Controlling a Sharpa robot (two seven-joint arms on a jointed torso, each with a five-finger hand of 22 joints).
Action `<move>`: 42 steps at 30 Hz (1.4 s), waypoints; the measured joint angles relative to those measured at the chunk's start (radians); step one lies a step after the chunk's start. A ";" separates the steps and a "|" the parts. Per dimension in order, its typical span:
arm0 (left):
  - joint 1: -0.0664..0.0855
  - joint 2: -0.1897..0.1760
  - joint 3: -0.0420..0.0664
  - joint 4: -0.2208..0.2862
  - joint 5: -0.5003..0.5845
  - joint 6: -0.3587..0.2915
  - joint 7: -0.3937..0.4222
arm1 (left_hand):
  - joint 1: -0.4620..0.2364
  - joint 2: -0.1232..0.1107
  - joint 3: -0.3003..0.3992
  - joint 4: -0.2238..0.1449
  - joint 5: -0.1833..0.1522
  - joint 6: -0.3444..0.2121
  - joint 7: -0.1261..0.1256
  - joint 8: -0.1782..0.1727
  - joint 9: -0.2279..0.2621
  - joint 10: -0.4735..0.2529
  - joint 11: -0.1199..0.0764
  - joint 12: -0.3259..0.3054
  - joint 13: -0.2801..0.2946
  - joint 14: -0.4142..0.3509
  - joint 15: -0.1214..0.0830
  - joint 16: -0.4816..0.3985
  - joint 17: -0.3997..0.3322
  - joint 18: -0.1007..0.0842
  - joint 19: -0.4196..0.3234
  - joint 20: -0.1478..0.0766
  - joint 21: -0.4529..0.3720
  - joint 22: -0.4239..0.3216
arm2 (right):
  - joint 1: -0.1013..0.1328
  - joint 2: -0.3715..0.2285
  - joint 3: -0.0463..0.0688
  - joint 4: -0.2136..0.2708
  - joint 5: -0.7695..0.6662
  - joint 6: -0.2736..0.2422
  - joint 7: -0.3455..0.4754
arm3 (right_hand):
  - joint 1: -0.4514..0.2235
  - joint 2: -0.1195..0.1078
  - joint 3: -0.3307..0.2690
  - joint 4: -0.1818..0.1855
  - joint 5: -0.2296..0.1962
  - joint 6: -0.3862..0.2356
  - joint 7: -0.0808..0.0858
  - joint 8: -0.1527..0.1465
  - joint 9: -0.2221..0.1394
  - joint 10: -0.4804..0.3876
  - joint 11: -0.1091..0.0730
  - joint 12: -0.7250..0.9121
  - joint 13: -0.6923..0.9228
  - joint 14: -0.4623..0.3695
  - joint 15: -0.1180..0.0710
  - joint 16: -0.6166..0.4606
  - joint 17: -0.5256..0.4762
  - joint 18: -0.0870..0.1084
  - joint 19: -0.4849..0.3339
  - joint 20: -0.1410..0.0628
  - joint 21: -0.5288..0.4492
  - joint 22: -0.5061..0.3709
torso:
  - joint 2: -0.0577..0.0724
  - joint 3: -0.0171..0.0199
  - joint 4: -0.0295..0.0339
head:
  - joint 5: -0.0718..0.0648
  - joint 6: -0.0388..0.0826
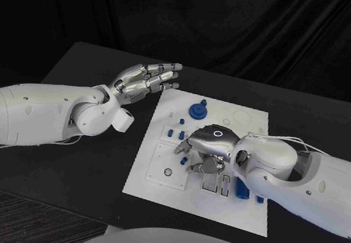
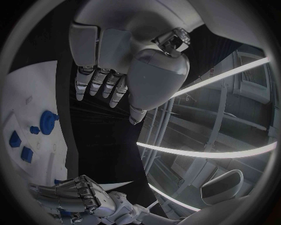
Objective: Assemble the parts on the task board
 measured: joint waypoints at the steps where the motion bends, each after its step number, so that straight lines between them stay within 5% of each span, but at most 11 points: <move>1: 0.000 0.000 0.000 0.000 0.000 0.000 0.000 | 0.000 0.000 0.000 0.000 0.000 0.000 0.000 0.000 0.000 0.000 0.000 0.000 0.000 0.000 0.000 0.000 0.000 0.000 0.000 0.000 0.000 0.000 | 0.000 -0.004 0.000 0.001 0.000 -0.003 0.001 | 0.000 0.000 -0.004 0.004 0.000 0.000 0.000 0.003 0.001 -0.001 -0.001 0.005 0.001 -0.001 0.001 0.000 0.000 0.000 0.000 0.000 -0.002 0.000 | 0.000 0.0000 0.0000 | 0.000 0.000; 7: 0.000 0.000 0.000 -0.001 0.000 0.001 0.000 | 0.000 0.000 0.000 0.000 0.000 0.000 0.000 0.000 0.000 0.000 0.000 0.000 0.000 0.000 0.000 0.000 0.000 0.000 0.000 0.000 0.000 0.000 | 0.000 -0.022 0.000 0.006 0.000 -0.021 0.005 | 0.000 0.009 -0.028 0.023 0.000 0.017 0.024 0.010 0.003 0.034 -0.010 0.065 0.021 -0.007 0.007 0.014 0.000 0.000 0.000 0.000 -0.006 0.000 | 0.000 0.0001 -0.0002 | -0.003 0.000; 15: -0.001 0.001 0.000 -0.002 0.000 0.003 0.000 | 0.000 0.000 0.000 0.000 0.000 0.000 0.000 0.000 0.000 0.000 0.000 0.000 0.000 0.000 0.000 0.003 0.000 0.000 0.004 0.004 0.000 0.000 | 0.000 -0.021 0.000 0.002 0.000 -0.022 0.011 | 0.008 0.021 -0.039 0.034 0.000 0.016 0.031 0.010 0.003 0.078 -0.023 0.129 0.047 -0.007 0.007 0.021 -0.003 0.000 0.000 0.000 -0.006 0.000 | 0.000 0.0000 -0.0001 | -0.005 0.000; 42: -0.002 0.001 0.000 -0.004 0.000 0.009 0.000 | 0.000 0.000 0.003 -0.003 0.000 0.004 0.004 0.000 0.001 0.000 0.000 0.000 0.000 0.000 0.000 0.004 0.000 0.000 0.004 0.004 0.000 -0.001 | -0.005 0.012 0.000 -0.016 0.030 0.010 0.034 | 0.035 0.047 -0.036 0.031 0.014 0.015 0.058 0.010 0.003 0.085 -0.023 0.160 0.064 -0.017 0.010 0.021 -0.009 0.000 0.000 0.000 -0.010 0.000 | 0.000 -0.0003 0.0002 | -0.005 0.000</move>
